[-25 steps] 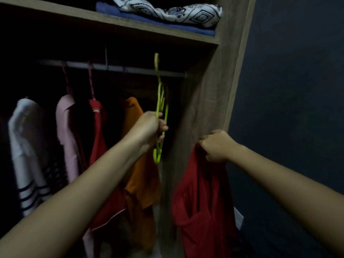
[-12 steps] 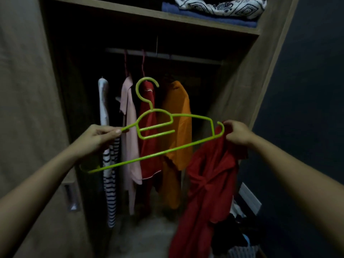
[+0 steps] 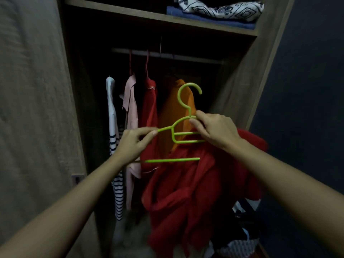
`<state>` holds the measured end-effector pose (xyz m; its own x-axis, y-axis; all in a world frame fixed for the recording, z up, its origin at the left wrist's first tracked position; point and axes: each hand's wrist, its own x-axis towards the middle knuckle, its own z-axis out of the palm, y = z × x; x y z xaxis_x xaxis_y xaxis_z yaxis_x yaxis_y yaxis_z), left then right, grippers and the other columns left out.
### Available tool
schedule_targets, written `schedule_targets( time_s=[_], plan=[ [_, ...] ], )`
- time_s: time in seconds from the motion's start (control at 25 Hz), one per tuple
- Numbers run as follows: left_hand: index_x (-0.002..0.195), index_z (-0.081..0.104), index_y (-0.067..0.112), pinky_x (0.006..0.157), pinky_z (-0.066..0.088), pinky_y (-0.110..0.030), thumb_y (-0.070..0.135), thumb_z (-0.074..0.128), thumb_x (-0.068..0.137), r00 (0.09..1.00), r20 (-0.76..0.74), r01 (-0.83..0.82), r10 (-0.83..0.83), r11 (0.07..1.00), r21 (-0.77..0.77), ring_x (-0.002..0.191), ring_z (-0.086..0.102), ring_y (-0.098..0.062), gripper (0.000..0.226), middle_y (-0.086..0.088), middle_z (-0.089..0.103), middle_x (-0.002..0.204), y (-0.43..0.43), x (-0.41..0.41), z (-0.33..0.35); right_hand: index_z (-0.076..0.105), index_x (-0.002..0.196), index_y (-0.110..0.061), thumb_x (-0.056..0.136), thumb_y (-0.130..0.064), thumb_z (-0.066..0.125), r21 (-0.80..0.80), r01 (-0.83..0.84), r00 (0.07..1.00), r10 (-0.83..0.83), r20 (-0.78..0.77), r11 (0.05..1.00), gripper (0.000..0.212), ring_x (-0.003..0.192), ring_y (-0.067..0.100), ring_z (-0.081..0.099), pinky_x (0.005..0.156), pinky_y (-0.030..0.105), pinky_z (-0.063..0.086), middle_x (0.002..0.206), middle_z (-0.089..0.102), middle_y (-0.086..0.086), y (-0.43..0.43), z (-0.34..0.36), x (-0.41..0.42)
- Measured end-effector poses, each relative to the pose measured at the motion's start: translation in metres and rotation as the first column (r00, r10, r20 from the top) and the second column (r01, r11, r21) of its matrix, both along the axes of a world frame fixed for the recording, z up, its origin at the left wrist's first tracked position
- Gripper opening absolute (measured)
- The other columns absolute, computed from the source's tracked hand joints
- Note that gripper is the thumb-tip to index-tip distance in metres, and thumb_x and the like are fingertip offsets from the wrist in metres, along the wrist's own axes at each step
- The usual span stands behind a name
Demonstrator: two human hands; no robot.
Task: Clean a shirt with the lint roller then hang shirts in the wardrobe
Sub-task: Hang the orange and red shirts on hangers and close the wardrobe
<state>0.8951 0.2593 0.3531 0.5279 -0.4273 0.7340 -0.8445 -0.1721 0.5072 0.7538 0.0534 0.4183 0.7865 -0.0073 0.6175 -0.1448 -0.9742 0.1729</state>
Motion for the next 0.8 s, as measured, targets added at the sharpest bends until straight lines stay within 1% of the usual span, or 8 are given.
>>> schedule_targets(
  time_s=[0.08, 0.16, 0.24, 0.32, 0.36, 0.56, 0.68, 0.8],
  plan=[
    [0.114, 0.063, 0.018, 0.083, 0.046, -0.032, 0.024, 0.057, 0.088, 0.906, 0.302, -0.242, 0.297, 0.948, -0.207, 0.096, 0.055, -0.016, 0.027, -0.008, 0.06, 0.11, -0.011, -0.023, -0.011, 0.05, 0.094, -0.019, 0.092, -0.057, 0.028, 0.042, 0.006, 0.998, -0.008, 0.061, 0.999, 0.044, 0.08, 0.035, 0.064, 0.058, 0.036, 0.043, 0.087, 0.066, 0.007, 0.0, 0.002, 0.008],
    [0.108, 0.059, 0.025, 0.086, 0.04, -0.036, 0.03, 0.057, 0.082, 0.896, 0.309, -0.227, 0.318, 0.928, -0.296, 0.101, 0.048, -0.025, 0.026, -0.005, 0.046, 0.112, -0.026, -0.063, -0.038, 0.051, 0.093, -0.019, 0.094, -0.053, 0.032, 0.041, -0.023, 0.991, 0.018, 0.13, 0.999, 0.039, 0.077, 0.037, 0.064, 0.056, 0.034, 0.04, 0.083, 0.066, 0.007, 0.007, 0.009, 0.013],
    [0.105, 0.058, 0.031, 0.086, 0.043, -0.04, 0.046, 0.056, 0.077, 0.956, 0.184, -0.224, 0.23, 0.973, -0.052, 0.103, 0.049, -0.027, 0.032, -0.004, 0.042, 0.117, -0.042, -0.091, -0.073, 0.052, 0.092, -0.019, 0.094, -0.052, 0.034, 0.03, -0.048, 0.978, 0.041, 0.203, 0.998, 0.037, 0.074, 0.037, 0.064, 0.054, 0.032, 0.036, 0.08, 0.066, 0.007, 0.013, 0.022, 0.013],
    [0.11, 0.056, 0.033, 0.085, 0.048, -0.042, 0.057, 0.047, 0.074, 0.974, 0.002, -0.216, 0.225, 0.931, 0.295, 0.107, 0.049, -0.028, 0.045, -0.005, 0.041, 0.123, -0.048, -0.087, -0.102, 0.053, 0.091, -0.019, 0.094, -0.051, 0.035, 0.021, -0.068, 0.97, 0.061, 0.235, 0.997, 0.036, 0.072, 0.035, 0.063, 0.054, 0.03, 0.035, 0.075, 0.064, 0.005, 0.014, 0.033, 0.009],
    [0.111, 0.055, 0.03, 0.086, 0.047, -0.041, 0.057, 0.039, 0.074, 0.976, -0.058, -0.17, 0.208, 0.907, 0.385, 0.109, 0.049, -0.027, 0.049, -0.005, 0.042, 0.122, -0.047, -0.076, -0.111, 0.053, 0.09, -0.02, 0.094, -0.051, 0.035, 0.013, -0.077, 0.97, 0.072, 0.232, 0.997, 0.036, 0.071, 0.034, 0.063, 0.054, 0.03, 0.034, 0.073, 0.064, 0.004, 0.013, 0.035, 0.007],
    [0.083, 0.068, 0.015, 0.086, 0.038, -0.024, 0.055, 0.024, 0.07, 0.956, -0.291, 0.118, 0.014, 0.896, 0.428, 0.102, 0.056, -0.021, 0.061, -0.002, 0.054, 0.105, -0.012, -0.016, -0.113, 0.047, 0.084, -0.024, 0.092, -0.055, 0.031, 0.006, -0.093, 0.987, 0.092, 0.131, 0.996, 0.036, 0.071, 0.028, 0.064, 0.053, 0.03, 0.037, 0.071, 0.062, 0.002, -0.018, 0.022, -0.016],
    [0.066, 0.064, 0.013, 0.065, 0.039, -0.022, 0.063, 0.047, 0.071, 0.94, -0.307, -0.019, 0.146, 0.924, 0.382, 0.073, 0.059, -0.016, 0.053, -0.002, 0.06, 0.073, 0.019, 0.019, -0.109, 0.042, 0.084, -0.024, 0.089, -0.059, 0.026, -0.037, -0.068, 0.996, 0.07, 0.049, 0.997, 0.038, 0.068, 0.031, 0.065, 0.05, 0.033, 0.042, 0.072, 0.064, 0.004, -0.041, -0.001, -0.032],
    [0.07, 0.057, 0.013, 0.056, 0.03, -0.019, 0.023, 0.073, 0.073, 0.949, -0.25, -0.092, 0.194, 0.924, 0.37, 0.072, 0.053, -0.021, 0.018, -0.002, 0.053, 0.074, 0.016, 0.025, -0.094, 0.045, 0.084, -0.023, 0.088, -0.06, 0.024, -0.141, 0.004, 1.0, -0.002, 0.015, 0.99, 0.043, 0.063, 0.031, 0.066, 0.045, 0.032, 0.043, 0.075, 0.067, 0.004, -0.041, -0.03, -0.028]
  ],
)
